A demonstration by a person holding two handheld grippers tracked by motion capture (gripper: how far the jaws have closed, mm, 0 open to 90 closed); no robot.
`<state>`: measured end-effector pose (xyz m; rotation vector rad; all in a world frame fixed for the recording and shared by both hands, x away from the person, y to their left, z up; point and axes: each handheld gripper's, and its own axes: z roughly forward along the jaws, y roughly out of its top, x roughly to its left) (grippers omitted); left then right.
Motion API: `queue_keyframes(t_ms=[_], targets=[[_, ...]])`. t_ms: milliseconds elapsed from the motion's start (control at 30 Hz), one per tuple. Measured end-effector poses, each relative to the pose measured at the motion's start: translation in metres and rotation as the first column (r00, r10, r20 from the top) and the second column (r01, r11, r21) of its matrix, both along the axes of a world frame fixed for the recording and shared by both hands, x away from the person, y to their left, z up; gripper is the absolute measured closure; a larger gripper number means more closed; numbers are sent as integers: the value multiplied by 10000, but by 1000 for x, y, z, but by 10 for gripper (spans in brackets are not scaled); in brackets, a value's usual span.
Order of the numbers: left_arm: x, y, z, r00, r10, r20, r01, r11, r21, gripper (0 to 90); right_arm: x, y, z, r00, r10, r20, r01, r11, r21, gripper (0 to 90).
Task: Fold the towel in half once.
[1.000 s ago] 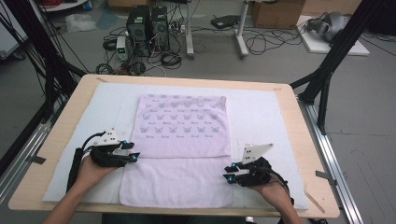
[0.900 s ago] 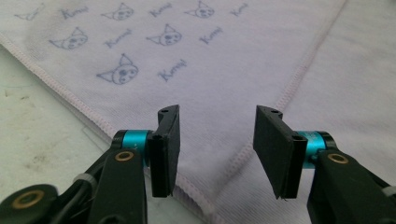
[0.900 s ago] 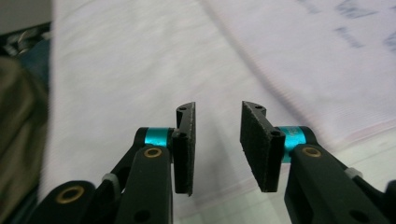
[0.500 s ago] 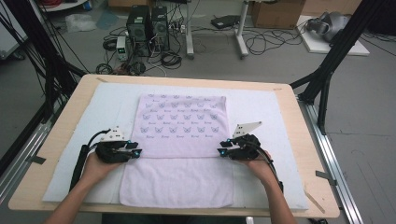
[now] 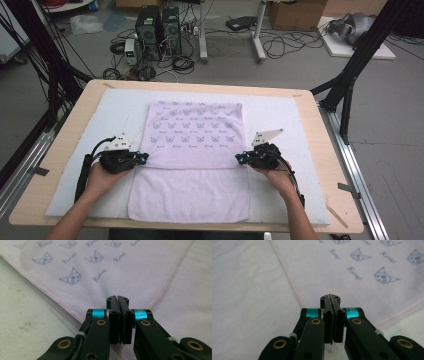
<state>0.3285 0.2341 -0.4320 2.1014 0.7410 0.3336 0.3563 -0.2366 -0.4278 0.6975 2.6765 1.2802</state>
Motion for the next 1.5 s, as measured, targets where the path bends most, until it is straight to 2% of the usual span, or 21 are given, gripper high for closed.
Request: queue_keyframes(t_ms=[133, 233, 267, 333, 367, 467, 533, 567, 600, 667, 767, 900, 1100, 1200, 1267, 1400, 1500], targets=[[-1, 0, 14, 9998, -77, 195, 78, 9999, -71, 879, -3, -2, 9, 9998, 94, 185, -91, 9999, -130, 900], [-2, 1, 12, 9997, -203, 102, 204, 9997, -133, 873, -2, -2, 7, 9994, 303, 175, -299, 9993, -240, 882], [-2, 1, 10, 9996, -265, 52, 266, 9996, -118, 835, -2, -1, 5, 9994, 335, 66, -333, 9990, -314, 809], [-5, 0, 5, 9989, -461, -112, 459, 9987, -206, 704, -2, 0, 0, 9995, 304, 1, -303, 9981, -533, 713], [-7, 0, 2, 9982, -579, -179, 575, 9981, -202, 666, -2, 1, -2, 9994, 314, 139, -303, 9970, -710, 669], [-9, -4, -6, 9967, -710, -383, 716, 9973, 158, 618, -2, 4, -9, 9992, 384, 111, -368, 9918, -1223, 663], [-8, -7, -12, 9967, -716, -385, 737, 9957, 561, 638, -1, 5, -10, 9991, 394, 132, -375, 9919, -1213, 735], [-10, -8, -13, 9981, -603, -116, 610, 9961, 638, 701, -1, 6, -10, 9992, 362, 173, -338, 9916, -1247, 798], [-8, -7, -12, 9983, -567, -118, 574, 9961, 677, 797, -1, 6, -9, 9994, 323, 103, -308, 9922, -1210, 844], [-6, -6, -10, 9986, -474, -224, 486, 9973, 552, 859, 0, 6, -8, 9995, 294, 113, -278, 9923, -1206, 860], [-6, -2, -6, 9993, -340, -171, 345, 9989, 316, 866, 0, 4, -4, 9998, 157, 98, -147, 9953, -961, 864], [-5, 1, 7, 9998, -211, 42, 211, 9997, 80, 866, 0, -2, 9, 9997, 10, 244, -2, 9995, -307, 864], [-8, 4, 34, 9991, -75, 428, 94, 9989, -454, 866, -5, -4, 32, 9980, 54, 632, -51, 10000, -50, 864], [-21, 6, 39, 9983, -222, 534, 242, 9990, -371, 866, -16, -7, 42, 9972, 167, 734, -177, 9998, 127, 865], [-36, 8, 41, 9975, -398, 579, 416, 9987, -301, 866, -30, -7, 46, 9956, 353, 868, -367, 9992, 142, 865], [-78, 11, 40, 9951, -731, 666, 743, 9971, -165, 866, -68, -8, 50, 9925, 732, 977, -757, 9969, 224, 867], [-110, 16, 36, 9925, -1133, 460, 1139, 9934, -115, 865, -103, -7, 48, 9899, 1167, 809, -1180, 9930, 111, 867]])
